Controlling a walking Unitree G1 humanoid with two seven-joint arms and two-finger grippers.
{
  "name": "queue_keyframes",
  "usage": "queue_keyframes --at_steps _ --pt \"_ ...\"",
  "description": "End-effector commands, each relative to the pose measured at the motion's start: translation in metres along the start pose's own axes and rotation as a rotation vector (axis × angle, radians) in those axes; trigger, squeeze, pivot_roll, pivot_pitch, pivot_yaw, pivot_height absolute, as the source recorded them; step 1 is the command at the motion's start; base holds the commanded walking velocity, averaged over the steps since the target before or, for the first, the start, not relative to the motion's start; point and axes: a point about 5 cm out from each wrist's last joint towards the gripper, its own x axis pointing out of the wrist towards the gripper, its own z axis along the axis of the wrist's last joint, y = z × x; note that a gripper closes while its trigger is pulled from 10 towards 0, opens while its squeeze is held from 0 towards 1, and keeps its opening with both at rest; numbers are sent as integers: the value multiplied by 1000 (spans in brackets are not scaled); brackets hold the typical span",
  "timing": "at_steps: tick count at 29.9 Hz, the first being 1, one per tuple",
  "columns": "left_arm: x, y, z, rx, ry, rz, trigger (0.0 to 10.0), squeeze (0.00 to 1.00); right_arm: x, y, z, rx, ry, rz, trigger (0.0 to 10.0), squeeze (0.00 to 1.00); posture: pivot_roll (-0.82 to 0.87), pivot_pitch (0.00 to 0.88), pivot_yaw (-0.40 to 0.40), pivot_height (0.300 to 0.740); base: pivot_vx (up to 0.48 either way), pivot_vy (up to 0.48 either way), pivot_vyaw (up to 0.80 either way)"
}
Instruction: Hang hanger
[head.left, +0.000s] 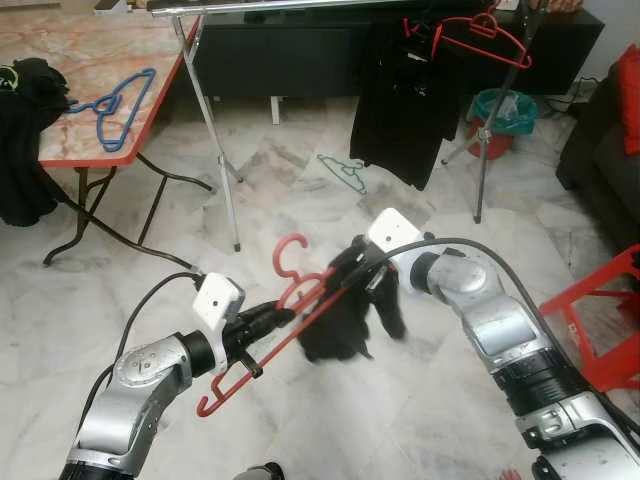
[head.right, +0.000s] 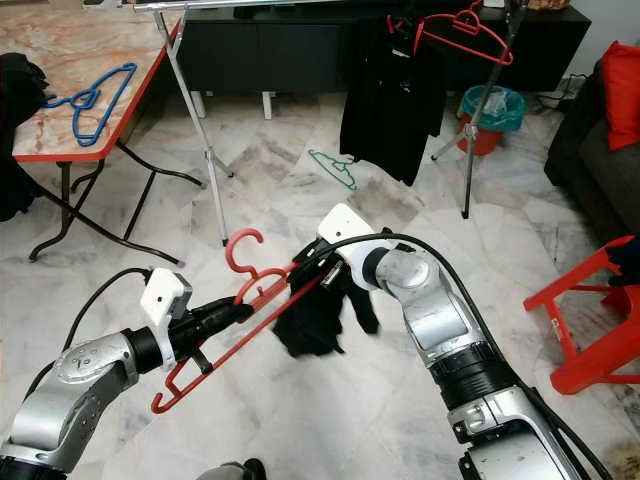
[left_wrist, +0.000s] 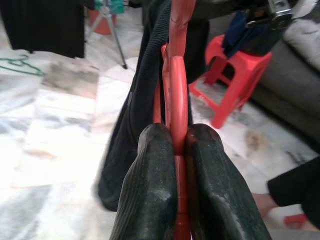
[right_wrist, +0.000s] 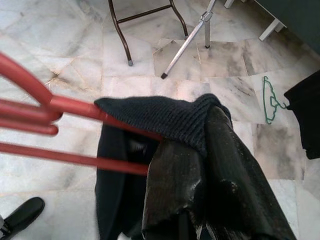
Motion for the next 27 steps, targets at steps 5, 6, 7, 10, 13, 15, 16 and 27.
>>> queue_keyframes --at_steps 5,6,7,10,13,15,16,27 --pt "3 -17 6 -47 -27 -113 10000 0 2 6 7 -15 -24 44 10000 0 35 106 7 740 0 0 0" --pt "3 -22 6 -60 -25 -151 10000 0 2 12 10 -36 -44 83 10000 0 34 112 5 740 0 0 0" --pt "3 -23 6 -63 -25 -161 10000 0 2 14 11 -44 -54 99 10000 0 34 112 5 740 0 0 0" --pt "2 -27 7 -70 -24 -191 10000 0 1 21 14 -61 -72 158 10000 0 34 115 5 740 0 0 0" --pt "0 -28 7 -80 -20 -207 10000 0 -1 25 18 -53 -105 194 10000 0 37 118 4 740 0 0 0" --pt "-1 -29 8 -85 -20 -222 10000 0 -2 27 20 -52 -119 212 10000 0 35 118 4 740 0 0 0" --pt "-1 -30 9 -86 -26 -226 10000 0 -3 29 22 -66 -129 235 10000 0 35 118 4 740 0 0 0" --pt "-7 -31 8 -99 -28 -245 10000 0 -15 38 19 -97 -169 371 10000 0 33 119 2 740 0 0 0"
